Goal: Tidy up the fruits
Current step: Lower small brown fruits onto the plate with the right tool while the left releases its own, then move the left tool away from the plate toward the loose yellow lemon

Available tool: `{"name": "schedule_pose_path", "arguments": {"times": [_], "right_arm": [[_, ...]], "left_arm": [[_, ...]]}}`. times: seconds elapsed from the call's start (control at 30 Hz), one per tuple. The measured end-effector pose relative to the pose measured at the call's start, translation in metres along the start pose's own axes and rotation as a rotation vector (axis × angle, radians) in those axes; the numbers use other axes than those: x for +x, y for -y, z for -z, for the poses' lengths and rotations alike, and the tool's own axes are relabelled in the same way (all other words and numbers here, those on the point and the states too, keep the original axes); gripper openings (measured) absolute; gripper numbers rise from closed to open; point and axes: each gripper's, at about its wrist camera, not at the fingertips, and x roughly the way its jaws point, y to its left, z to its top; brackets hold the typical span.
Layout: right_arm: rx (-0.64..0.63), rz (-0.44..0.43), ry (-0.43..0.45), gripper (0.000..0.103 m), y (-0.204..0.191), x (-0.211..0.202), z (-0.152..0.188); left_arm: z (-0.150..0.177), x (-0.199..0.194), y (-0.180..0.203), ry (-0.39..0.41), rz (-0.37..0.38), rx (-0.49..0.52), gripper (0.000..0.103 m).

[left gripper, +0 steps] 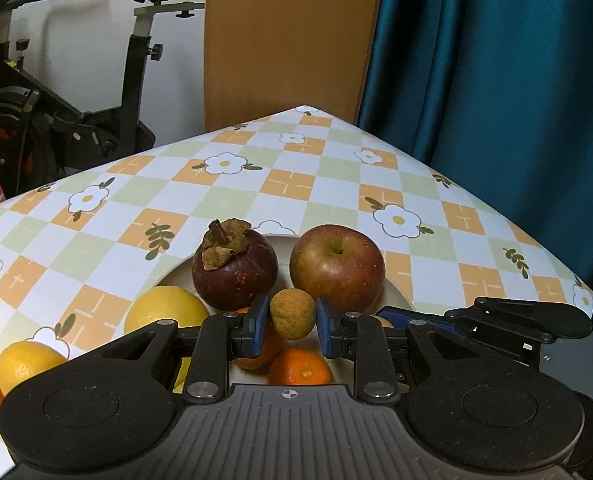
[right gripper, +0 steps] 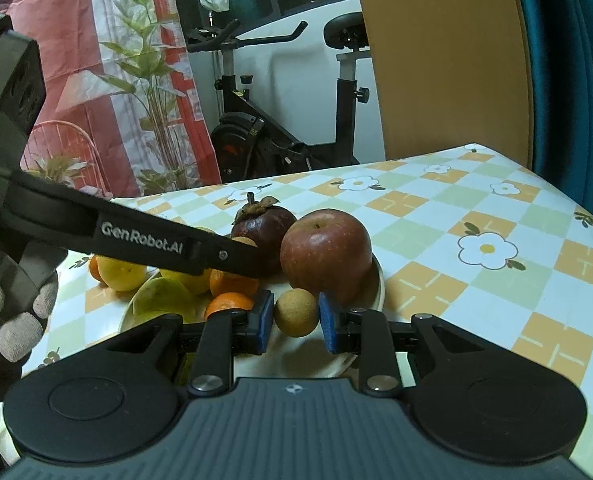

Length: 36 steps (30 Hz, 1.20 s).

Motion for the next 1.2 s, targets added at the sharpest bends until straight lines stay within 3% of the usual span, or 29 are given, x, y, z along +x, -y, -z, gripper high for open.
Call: {"name": "schedule_pose_path", "arguments": {"times": [0.5,0.6,0.7,0.83,1.1,1.2], "right_arm": [[0.021,0.019,-0.012,0.029,0.002,0.003,-0.001],[0.027,0.019,-0.009,0.032,0.003,0.003,-0.001],[0.028,0.018,0.0,0.041,0.004,0.002,0.0],[0.021,0.012,0.009,0.043,0.002,0.0,0.0],[0.004,0.018,0.038,0.065,-0.002,-0.005,0.002],[0.001,0.021,0.05,0.071,-0.003,-0.007,0.002]], "left_arm": [[-0.001,0.002,0.003,0.001,-0.018,0.015,0.029],[0.0,-0.001,0.001,0.003,-0.027,0.011,0.035],[0.0,-0.007,0.0,0.02,-0.037,0.009,0.042],[0.002,-0.017,-0.005,0.035,-0.045,-0.003,0.049],[0.01,-0.042,-0.021,0.06,-0.076,-0.049,0.055],[0.015,-0.051,-0.03,0.066,-0.098,-0.079,0.063]]}}
